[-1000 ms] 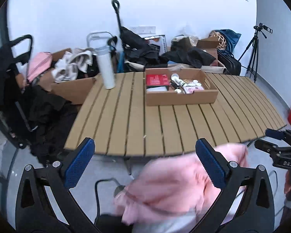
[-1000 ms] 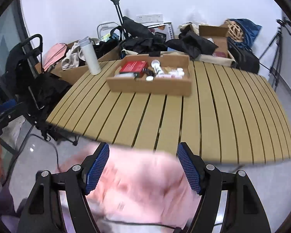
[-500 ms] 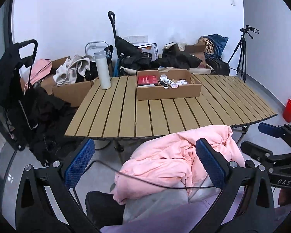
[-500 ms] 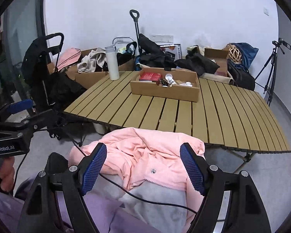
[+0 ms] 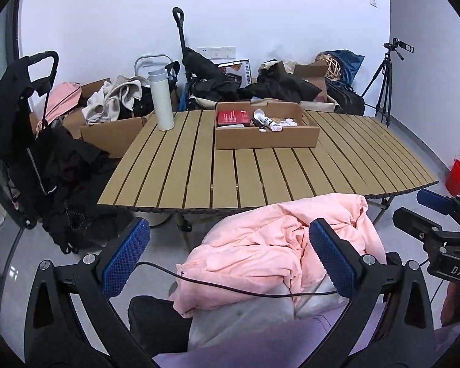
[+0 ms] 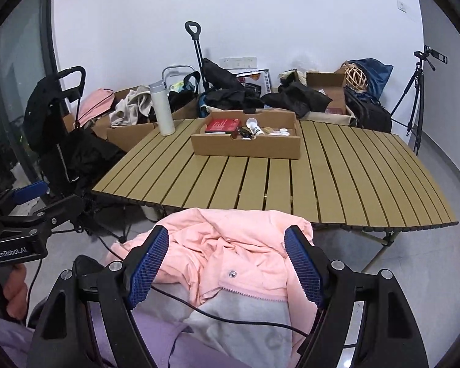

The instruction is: Organize objects

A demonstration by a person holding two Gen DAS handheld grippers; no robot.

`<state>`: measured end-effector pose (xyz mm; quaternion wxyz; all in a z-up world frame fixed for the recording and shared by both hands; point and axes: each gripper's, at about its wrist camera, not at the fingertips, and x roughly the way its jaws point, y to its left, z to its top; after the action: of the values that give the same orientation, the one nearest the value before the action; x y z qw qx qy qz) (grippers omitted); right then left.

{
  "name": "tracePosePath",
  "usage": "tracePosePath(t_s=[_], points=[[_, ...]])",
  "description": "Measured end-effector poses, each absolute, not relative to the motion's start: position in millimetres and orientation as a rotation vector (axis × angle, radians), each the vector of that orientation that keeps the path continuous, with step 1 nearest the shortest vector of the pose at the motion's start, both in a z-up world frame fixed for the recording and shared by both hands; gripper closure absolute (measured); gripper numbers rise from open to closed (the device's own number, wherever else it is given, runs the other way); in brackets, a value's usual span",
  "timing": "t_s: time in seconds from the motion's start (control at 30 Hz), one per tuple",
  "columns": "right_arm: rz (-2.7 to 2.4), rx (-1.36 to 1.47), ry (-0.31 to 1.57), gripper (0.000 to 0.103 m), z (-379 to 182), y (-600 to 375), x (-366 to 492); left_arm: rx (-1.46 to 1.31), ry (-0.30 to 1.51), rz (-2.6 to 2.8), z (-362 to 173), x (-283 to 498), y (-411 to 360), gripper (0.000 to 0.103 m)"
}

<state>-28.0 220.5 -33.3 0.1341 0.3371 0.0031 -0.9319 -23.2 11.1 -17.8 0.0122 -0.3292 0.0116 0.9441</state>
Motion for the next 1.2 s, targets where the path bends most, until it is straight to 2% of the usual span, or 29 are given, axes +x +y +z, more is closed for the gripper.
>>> tracePosePath(t_s=[1.2], points=[[-2.706,1.011,-0.012,0.022,-36.2,223.9,-31.8,-1.039,0.062,2.942,-17.3,-23.3,11.4,0.000]])
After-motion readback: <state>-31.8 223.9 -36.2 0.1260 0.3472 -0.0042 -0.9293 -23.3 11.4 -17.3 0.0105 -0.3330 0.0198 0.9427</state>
